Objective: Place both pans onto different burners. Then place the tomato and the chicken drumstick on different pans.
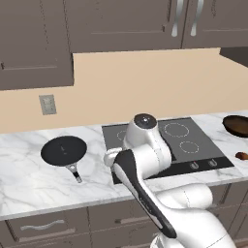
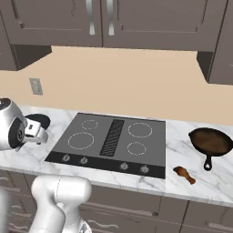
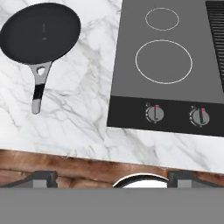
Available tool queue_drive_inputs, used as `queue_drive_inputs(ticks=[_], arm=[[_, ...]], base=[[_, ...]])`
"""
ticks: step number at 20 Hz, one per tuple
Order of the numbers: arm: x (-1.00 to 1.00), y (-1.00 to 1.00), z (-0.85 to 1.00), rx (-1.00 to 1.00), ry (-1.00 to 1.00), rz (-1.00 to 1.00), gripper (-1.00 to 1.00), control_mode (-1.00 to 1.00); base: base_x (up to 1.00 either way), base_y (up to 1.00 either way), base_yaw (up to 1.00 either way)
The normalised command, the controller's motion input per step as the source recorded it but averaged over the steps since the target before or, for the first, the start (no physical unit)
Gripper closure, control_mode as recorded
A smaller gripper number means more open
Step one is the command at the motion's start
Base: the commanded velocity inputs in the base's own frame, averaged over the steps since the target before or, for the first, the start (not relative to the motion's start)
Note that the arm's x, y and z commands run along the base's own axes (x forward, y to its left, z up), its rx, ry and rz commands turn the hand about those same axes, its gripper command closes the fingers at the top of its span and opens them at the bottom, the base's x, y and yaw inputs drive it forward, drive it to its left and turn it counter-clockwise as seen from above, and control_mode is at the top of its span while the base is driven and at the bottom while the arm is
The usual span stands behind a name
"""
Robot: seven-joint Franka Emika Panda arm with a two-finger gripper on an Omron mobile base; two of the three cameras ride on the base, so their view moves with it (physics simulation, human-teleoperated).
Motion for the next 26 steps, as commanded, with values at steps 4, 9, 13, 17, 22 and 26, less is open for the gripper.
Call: queue_drive_inputs(ticks=[4, 9, 13, 17, 22, 26], arm=[[0.0, 0.63, -0.12, 0.0, 0.0, -0.01, -1.0, -1.0], [0.12, 0.59, -0.06, 0.0, 0.0, -0.04, -1.0, -1.0], [0.21, 0.56, -0.13, 0.0, 0.0, -0.03, -1.0, -1.0], [0.31, 0.5, -0.12, 0.0, 0.0, -0.01, -1.0, -1.0], [0.34, 0.39, -0.08, 0.0, 0.01, 0.01, -1.0, -1.0], [0.32, 0.27, -0.09, 0.0, 0.02, 0.04, -1.0, -1.0]], base=[[0.0, 0.0, 0.0], [0.0, 0.0, 0.0], [0.0, 0.0, 0.0], [0.0, 0.0, 0.0], [0.0, 0.0, 0.0], [0.0, 0.0, 0.0]])
